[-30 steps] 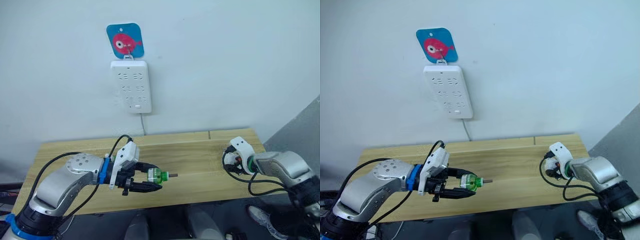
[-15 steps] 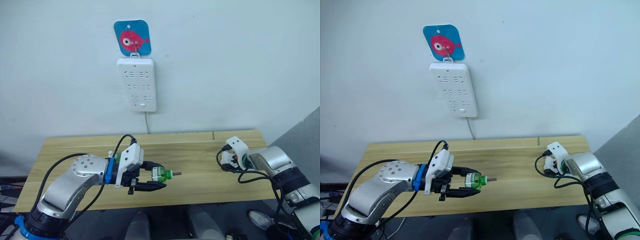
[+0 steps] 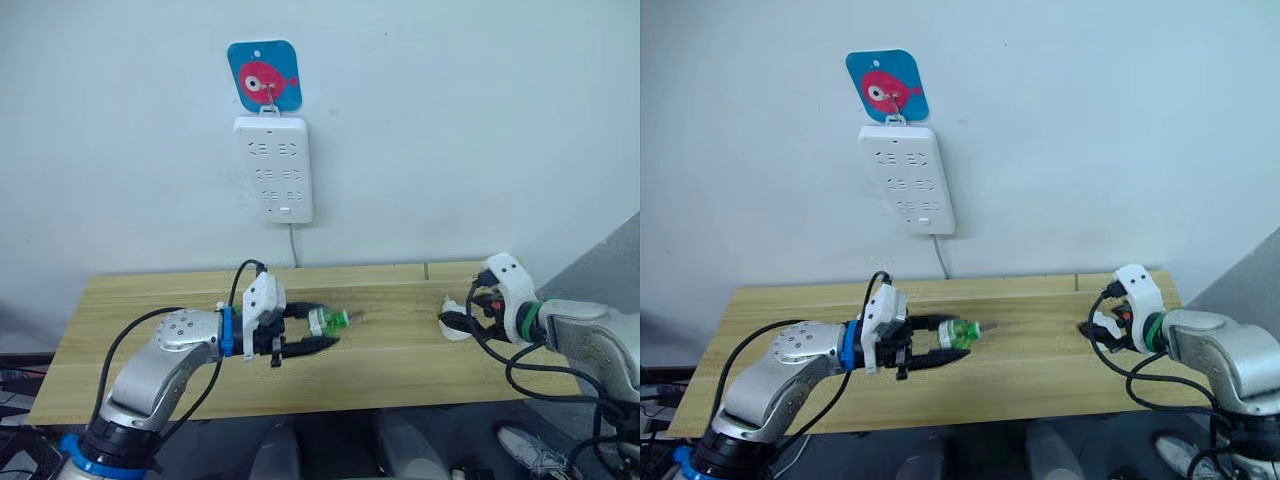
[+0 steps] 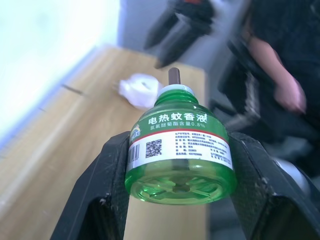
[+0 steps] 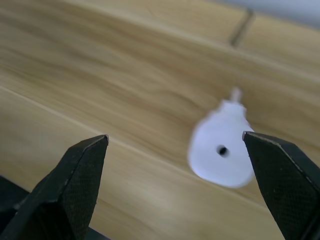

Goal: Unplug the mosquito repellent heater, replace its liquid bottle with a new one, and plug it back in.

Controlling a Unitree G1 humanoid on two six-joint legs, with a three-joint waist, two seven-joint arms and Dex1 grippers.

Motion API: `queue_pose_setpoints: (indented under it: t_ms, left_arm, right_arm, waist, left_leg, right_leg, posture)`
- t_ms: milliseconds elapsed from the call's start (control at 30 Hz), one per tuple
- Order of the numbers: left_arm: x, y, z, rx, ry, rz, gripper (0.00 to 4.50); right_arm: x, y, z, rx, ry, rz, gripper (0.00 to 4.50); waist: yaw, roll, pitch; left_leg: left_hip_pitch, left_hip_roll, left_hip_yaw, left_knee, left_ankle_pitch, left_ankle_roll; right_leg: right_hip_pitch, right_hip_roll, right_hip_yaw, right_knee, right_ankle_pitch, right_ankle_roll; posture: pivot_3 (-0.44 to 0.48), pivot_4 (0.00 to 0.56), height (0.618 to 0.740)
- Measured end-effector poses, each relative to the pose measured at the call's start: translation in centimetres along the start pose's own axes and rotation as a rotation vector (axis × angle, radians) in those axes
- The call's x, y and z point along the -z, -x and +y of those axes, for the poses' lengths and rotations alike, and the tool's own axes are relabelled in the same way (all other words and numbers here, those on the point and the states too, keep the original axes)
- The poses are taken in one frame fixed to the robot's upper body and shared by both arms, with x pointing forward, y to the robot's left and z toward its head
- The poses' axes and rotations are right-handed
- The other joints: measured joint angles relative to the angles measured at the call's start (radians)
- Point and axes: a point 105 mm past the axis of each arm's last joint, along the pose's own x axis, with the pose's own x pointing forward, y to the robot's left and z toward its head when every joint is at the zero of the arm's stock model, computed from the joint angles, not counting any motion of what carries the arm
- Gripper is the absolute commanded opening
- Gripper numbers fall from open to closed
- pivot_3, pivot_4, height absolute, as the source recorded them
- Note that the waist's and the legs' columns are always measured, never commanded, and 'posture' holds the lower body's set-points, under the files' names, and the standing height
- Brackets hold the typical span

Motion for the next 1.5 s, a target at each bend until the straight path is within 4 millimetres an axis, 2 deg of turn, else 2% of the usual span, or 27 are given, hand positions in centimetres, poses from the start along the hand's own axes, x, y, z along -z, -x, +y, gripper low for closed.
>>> queue_pose_setpoints:
  t_ms: [100,200,300,400,600,767,967,1100,1333,1367,1500]
  left_arm:
    - [-0.5,-0.4,0.0,-0.063,-0.037,-0.082,2.29]
    - [-0.4,-0.8,-0.1,-0.139,-0.021,-0.146,2.29]
    - [-1.1,-1.0,0.2,-0.191,-0.051,-0.182,2.29]
    - [-2.4,-1.4,0.3,-0.226,-0.105,-0.234,2.29]
    - [-3.5,-1.7,0.5,-0.258,-0.173,-0.26,2.29]
    - [-3.9,-2.0,0.3,-0.264,-0.177,-0.269,2.29]
    - [-4.0,-2.0,0.5,-0.276,-0.18,-0.263,2.29]
    - [-4.1,-1.9,0.6,-0.269,-0.19,-0.253,2.29]
    - [-4.4,-1.8,0.5,-0.257,-0.215,-0.257,2.29]
    - [-4.4,-1.8,0.5,-0.256,-0.217,-0.259,2.29]
    - [-4.6,-1.7,0.4,-0.255,-0.235,-0.268,2.29]
  right_arm:
    - [-2.3,0.6,3.9,-0.163,-0.004,-0.214,4.5]
    - [-4.1,0.9,6.3,-0.305,-0.145,-0.413,4.5]
    - [-5.0,0.6,7.8,-0.373,-0.241,-0.479,4.5]
    - [-5.2,-0.6,9.3,-0.426,-0.341,-0.483,4.5]
    - [-6.0,-2.9,10.3,-0.464,-0.463,-0.473,4.5]
    - [-7.3,-3.5,11.0,-0.518,-0.499,-0.507,4.5]
    - [-7.6,-4.1,11.5,-0.543,-0.536,-0.514,4.5]
    - [-7.9,-4.3,11.7,-0.564,-0.565,-0.522,3.57]
    - [-8.3,-4.4,11.2,-0.562,-0.587,-0.537,1.02]
    - [-8.3,-4.4,11.3,-0.567,-0.587,-0.538,0.82]
    - [-8.6,-4.2,11.3,-0.582,-0.576,-0.535,0.82]
  waist:
    - [-0.01,-0.001,-0.001]
    - [-0.026,-0.001,-0.002]
    - [-0.037,-0.001,-0.002]
    - [-0.048,-0.001,-0.003]
    - [-0.063,-0.001,-0.004]
    - [-0.064,-0.001,-0.006]
    - [-0.064,-0.001,-0.008]
    - [-0.063,-0.001,-0.009]
    - [-0.062,0.0,-0.011]
    - [-0.062,0.0,-0.012]
    - [-0.062,0.0,-0.012]
  left_leg:
    - [0.0,0.0,0.0,-0.001,0.0,0.0]
    - [0.0,0.0,0.001,-0.001,0.0,0.0]
    - [0.0,0.0,0.0,0.0,0.0,0.0]
    - [0.0,0.0,0.001,0.0,0.0,0.0]
    - [0.0,0.0,0.001,-0.001,0.0,0.0]
    - [0.0,0.0,0.0,-0.001,0.0,0.0]
    - [0.0,0.0,0.0,-0.001,0.0,0.0]
    - [0.0,0.0,0.0,-0.001,0.0,0.0]
    - [0.0,0.0,0.0,-0.001,0.0,0.0]
    - [0.0,0.0,0.0,-0.001,0.0,0.0]
    - [0.0,-0.001,0.0,0.0,0.0,0.0]
  right_leg:
    - [0.0,0.0,0.0,-0.001,0.0,0.001]
    - [0.0,0.0,0.001,-0.001,0.001,-0.001]
    - [0.0,0.0,0.001,-0.001,0.004,-0.003]
    - [0.0,0.0,0.001,0.0,0.004,-0.003]
    - [0.0,0.0,0.001,0.0,0.004,-0.003]
    - [-0.001,0.0,0.001,0.0,0.004,-0.003]
    - [-0.001,0.0,0.001,0.0,0.004,-0.003]
    - [-0.001,0.0,0.001,0.0,0.004,-0.003]
    - [-0.001,0.0,0.001,0.0,0.004,-0.004]
    - [-0.001,0.0,0.001,0.001,0.004,-0.004]
    - [-0.001,0.0,0.001,0.001,0.004,-0.003]
  posture:
    - [-0.201,0.155,0.74]
    - [-0.205,0.151,0.74]
    - [-0.198,0.145,0.74]
    - [-0.195,0.138,0.74]
    - [-0.18,0.126,0.74]
    - [-0.159,0.119,0.74]
    - [-0.153,0.114,0.74]
    - [-0.149,0.112,0.74]
    - [-0.143,0.106,0.74]
    - [-0.143,0.106,0.74]
    - [-0.136,0.106,0.74]
